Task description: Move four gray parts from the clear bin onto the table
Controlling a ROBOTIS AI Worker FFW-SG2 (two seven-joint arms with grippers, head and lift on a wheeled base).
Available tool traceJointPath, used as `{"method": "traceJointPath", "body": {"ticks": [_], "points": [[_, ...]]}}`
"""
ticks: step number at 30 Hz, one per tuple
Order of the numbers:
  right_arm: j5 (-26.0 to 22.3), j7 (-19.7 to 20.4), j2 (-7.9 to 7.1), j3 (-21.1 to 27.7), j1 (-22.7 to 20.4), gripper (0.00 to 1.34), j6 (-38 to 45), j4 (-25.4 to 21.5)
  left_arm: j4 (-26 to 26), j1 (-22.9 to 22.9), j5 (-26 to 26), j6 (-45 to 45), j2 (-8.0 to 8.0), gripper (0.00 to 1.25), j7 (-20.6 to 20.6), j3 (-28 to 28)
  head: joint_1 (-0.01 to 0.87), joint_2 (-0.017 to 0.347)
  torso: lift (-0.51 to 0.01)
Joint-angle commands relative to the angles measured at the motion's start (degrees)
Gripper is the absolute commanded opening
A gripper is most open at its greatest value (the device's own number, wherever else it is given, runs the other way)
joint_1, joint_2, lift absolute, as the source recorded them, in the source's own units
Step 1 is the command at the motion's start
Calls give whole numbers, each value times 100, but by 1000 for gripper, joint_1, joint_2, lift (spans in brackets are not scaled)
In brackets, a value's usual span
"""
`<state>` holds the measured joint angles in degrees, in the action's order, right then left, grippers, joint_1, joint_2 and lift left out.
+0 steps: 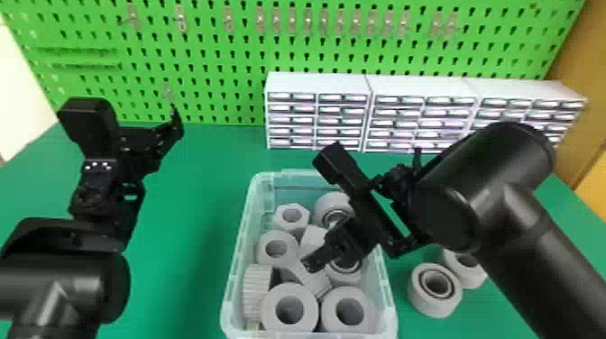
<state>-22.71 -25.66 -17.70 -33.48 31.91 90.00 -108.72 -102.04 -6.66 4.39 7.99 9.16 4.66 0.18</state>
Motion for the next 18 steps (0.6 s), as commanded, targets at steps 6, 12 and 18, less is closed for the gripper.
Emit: {"method": "traceJointPath", "body": {"ticks": [6, 12, 18], "points": [[-392, 0, -322, -1, -88, 807, 8, -159, 35, -28, -8, 18, -11, 1081, 0, -35, 678, 34, -50], [-392, 0, -305, -54, -53, 805, 8, -185, 52, -37, -17, 18, -20, 1081, 0, -70, 678, 34, -50], [-410, 0, -313, -115, -9, 805, 8, -203, 61, -64, -26, 18, -11, 1083, 0, -88, 678, 34, -50]]}}
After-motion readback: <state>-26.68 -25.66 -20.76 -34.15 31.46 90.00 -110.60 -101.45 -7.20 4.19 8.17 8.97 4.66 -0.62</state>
